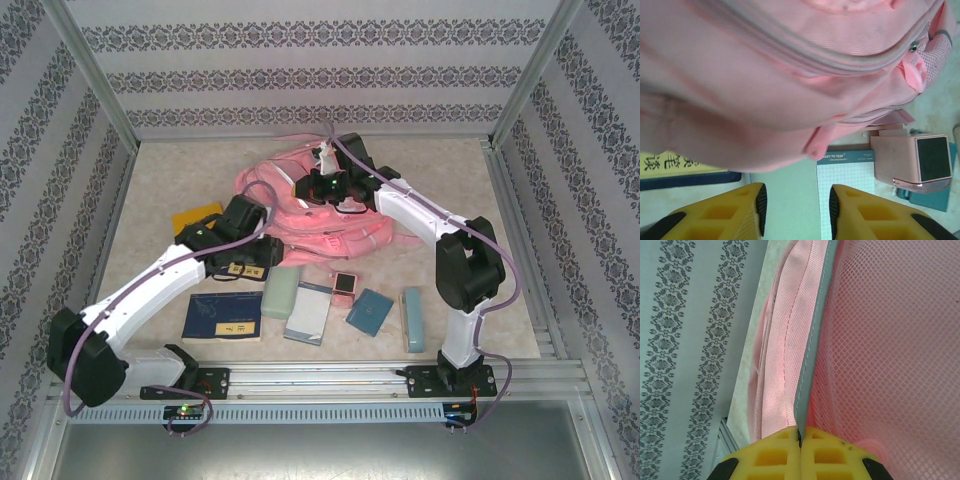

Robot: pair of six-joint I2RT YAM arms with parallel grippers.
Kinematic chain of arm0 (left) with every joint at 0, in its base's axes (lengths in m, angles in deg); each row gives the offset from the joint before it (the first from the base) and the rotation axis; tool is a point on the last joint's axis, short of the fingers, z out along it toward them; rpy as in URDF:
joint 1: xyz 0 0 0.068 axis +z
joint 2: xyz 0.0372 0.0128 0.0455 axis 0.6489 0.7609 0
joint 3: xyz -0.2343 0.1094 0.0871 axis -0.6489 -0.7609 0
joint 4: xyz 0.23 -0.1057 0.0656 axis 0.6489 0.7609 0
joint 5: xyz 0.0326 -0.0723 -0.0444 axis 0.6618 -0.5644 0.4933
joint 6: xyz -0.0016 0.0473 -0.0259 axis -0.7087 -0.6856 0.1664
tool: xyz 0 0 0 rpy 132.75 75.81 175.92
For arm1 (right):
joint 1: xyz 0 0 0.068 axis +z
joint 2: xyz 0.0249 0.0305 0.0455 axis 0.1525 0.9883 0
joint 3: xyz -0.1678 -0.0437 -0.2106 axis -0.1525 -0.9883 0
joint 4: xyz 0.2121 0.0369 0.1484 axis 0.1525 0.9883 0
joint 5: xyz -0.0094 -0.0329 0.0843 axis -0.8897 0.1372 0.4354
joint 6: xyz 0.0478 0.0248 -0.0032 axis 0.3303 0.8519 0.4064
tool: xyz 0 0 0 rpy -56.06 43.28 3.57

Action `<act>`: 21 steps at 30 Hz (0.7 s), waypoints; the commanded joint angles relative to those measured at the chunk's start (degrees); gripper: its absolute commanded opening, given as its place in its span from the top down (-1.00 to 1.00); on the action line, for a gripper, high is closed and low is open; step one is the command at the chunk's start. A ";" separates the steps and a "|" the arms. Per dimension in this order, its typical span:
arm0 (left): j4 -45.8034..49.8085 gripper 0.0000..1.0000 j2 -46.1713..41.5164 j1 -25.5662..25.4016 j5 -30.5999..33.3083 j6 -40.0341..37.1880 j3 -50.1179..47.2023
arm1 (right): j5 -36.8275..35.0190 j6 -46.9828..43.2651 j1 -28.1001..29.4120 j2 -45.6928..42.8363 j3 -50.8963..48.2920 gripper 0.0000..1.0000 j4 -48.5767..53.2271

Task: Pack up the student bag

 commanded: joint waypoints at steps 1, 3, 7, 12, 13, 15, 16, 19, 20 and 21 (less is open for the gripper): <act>-0.76 0.24 2.24 -2.44 5.67 -3.82 3.27 | 0.77 5.03 -0.88 -3.24 3.68 1.00 -5.81; -1.35 0.26 3.75 -2.77 6.01 -3.73 3.59 | 1.14 6.95 -1.34 -3.26 3.61 1.00 -6.97; -2.99 0.29 5.89 -4.39 7.38 -3.44 3.22 | 0.66 9.64 -1.96 -3.48 3.87 1.00 -6.94; -3.81 0.20 7.67 -6.25 12.48 -3.41 2.41 | 1.39 11.39 -2.13 -3.94 3.60 1.00 -7.79; -3.85 0.19 7.85 -6.26 13.54 -3.33 2.21 | 1.49 11.73 -2.20 -4.03 3.53 1.00 -8.05; -4.33 0.16 8.22 -6.34 15.22 -3.20 1.52 | 2.00 12.42 -2.32 -4.00 3.35 1.00 -8.75; -4.70 0.14 8.48 -6.32 15.90 -3.07 1.08 | 2.09 12.63 -2.40 -4.03 3.34 1.00 -8.92; -6.19 0.12 9.77 -6.36 15.91 -2.61 0.04 | 2.15 13.46 -2.49 -4.27 2.66 1.00 -9.90; -6.52 0.11 10.37 -6.34 15.98 -2.22 0.00 | 2.18 13.97 -2.56 -4.33 2.29 1.00 -10.41; -6.86 0.11 10.91 -6.34 16.06 -1.73 -0.13 | 2.29 14.35 -2.58 -4.36 2.03 1.00 -10.92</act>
